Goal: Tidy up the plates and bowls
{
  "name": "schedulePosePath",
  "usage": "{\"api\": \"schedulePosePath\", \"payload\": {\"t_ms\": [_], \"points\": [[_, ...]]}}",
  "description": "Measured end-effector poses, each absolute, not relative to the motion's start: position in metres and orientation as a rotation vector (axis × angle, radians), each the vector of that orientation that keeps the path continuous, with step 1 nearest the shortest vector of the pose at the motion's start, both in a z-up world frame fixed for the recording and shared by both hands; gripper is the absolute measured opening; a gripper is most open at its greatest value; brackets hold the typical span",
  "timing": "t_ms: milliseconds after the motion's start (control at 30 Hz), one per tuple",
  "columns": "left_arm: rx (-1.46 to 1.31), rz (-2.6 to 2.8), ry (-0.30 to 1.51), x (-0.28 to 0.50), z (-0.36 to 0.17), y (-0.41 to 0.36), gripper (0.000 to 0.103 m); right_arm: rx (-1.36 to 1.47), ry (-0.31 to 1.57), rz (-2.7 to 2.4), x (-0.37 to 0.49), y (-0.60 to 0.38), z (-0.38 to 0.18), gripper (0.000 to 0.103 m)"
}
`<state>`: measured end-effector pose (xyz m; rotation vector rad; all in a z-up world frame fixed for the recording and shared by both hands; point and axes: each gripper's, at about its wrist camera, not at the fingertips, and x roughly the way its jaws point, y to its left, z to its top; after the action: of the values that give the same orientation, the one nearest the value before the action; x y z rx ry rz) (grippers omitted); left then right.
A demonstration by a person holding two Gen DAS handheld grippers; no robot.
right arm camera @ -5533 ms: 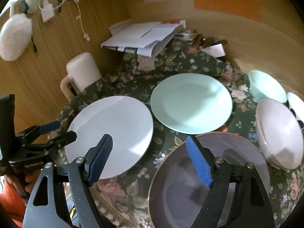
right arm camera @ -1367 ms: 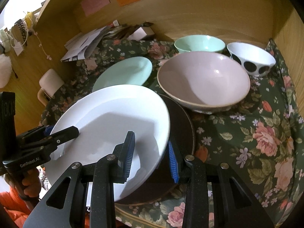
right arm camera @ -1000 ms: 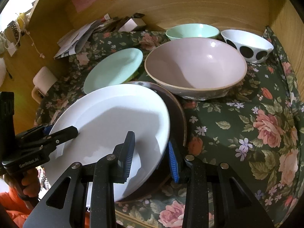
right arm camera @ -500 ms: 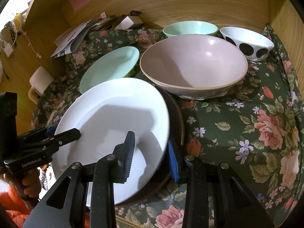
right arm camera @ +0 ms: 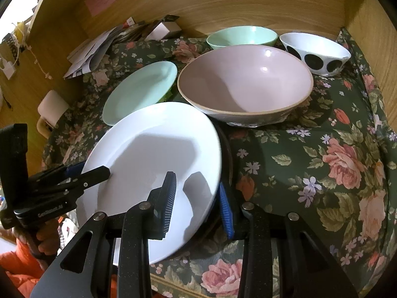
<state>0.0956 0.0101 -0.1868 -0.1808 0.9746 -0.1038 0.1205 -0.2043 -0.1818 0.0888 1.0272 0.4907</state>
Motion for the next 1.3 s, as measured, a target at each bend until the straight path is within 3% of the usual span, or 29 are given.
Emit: {"api": "schedulePosePath", "payload": {"t_ms": [833,1100,1233,1300], "points": [[-0.168,-0.058,0.879,0.083,-0.163,0.032,0.049,-0.039,0.948,0.466,0.119,-0.184,-0.157,0.034],[-0.138,0.049,0.82,0.093,-0.137,0.063,0.061,-0.015,0.863,0.516,0.14,-0.165,-0.126,0.051],[-0.141,0.102,0.805,0.1,-0.13,0.082,0.069,-0.04,0.849,0.531,0.157,-0.15,-0.119,0.053],[-0.153,0.129,0.799,0.105,-0.128,0.093,0.071,-0.044,0.848,0.539,0.164,-0.146,-0.118,0.064]]}}
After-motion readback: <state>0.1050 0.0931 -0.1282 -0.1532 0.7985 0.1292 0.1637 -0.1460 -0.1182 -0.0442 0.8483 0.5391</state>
